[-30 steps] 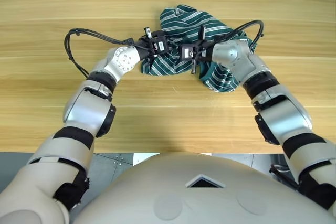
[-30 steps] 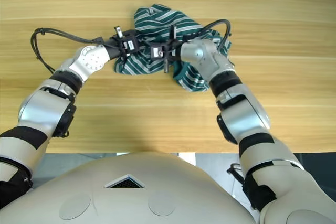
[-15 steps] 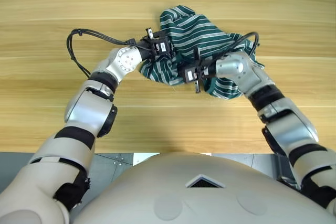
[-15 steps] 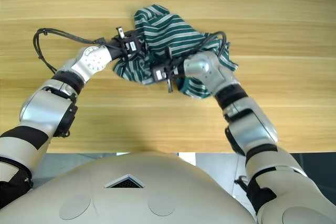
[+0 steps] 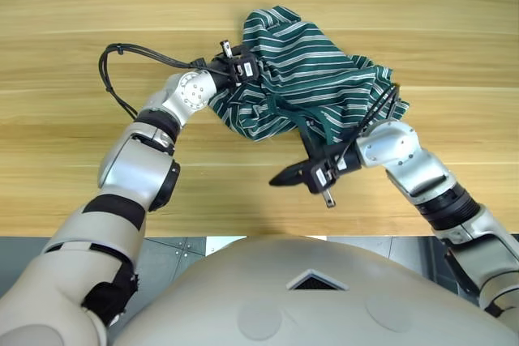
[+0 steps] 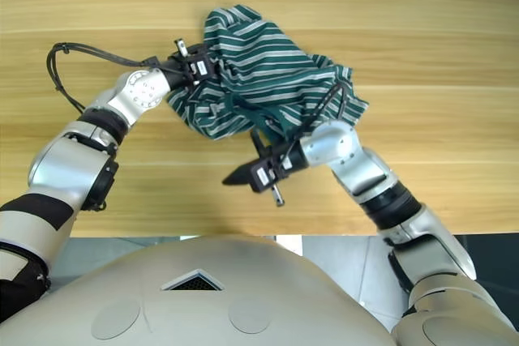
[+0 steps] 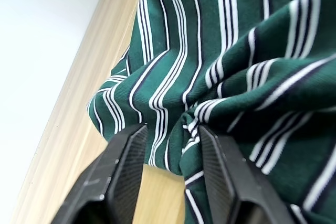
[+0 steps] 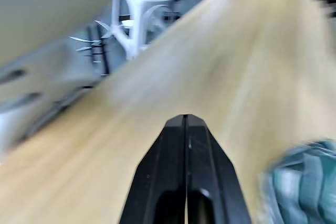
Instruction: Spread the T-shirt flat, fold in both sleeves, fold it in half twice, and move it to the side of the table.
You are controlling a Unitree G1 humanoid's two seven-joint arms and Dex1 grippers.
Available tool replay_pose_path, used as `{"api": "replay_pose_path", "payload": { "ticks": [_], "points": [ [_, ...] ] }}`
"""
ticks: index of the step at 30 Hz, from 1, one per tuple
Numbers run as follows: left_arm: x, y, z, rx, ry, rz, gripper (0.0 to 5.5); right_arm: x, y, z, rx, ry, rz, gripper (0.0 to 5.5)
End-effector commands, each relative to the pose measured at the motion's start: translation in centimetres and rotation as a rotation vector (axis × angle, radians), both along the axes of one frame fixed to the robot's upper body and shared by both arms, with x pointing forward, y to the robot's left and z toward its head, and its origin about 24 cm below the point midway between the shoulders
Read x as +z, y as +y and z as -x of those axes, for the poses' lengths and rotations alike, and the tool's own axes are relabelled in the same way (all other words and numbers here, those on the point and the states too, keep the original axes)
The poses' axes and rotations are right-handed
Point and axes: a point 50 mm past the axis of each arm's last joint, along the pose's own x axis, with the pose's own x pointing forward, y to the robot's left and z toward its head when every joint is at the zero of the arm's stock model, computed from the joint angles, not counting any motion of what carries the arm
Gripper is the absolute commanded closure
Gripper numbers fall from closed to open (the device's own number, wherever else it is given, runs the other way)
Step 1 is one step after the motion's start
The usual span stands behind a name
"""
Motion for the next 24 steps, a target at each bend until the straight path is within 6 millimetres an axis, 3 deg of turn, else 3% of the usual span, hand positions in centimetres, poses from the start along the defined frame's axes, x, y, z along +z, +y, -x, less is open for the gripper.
{"api": "replay_pose_path", "payload": {
  "ticks": [1, 5, 10, 16, 19, 24],
  "points": [
    [-0.3, 0.2, 0.1, -0.002, 0.017, -0.027, 3.67, 1.9, -0.2, -6.6, -0.33, -0.209, -0.021, 5.5],
    [-0.3, 0.0, 0.2, -0.012, 0.019, -0.018, 3.67, -0.2, 0.0, -9.8, -0.492, -0.274, 0.081, 5.5],
    [-0.5, -0.1, 0.4, -0.016, 0.026, -0.016, 3.67, -3.3, 0.9, -10.7, -0.536, -0.273, 0.179, 5.5],
    [-0.5, 0.0, 0.3, -0.013, 0.026, -0.021, 3.67, -6.6, 1.4, -8.5, -0.398, -0.168, 0.254, 5.5],
    [-0.5, 0.1, 0.3, -0.008, 0.027, -0.026, 3.67, -5.9, 1.4, -6.1, -0.237, -0.099, 0.167, 5.5],
    [-0.7, 0.3, 0.3, -0.001, 0.03, -0.033, 3.67, -4.9, 0.5, -4.8, -0.171, -0.072, 0.148, 5.5]
  ]
}}
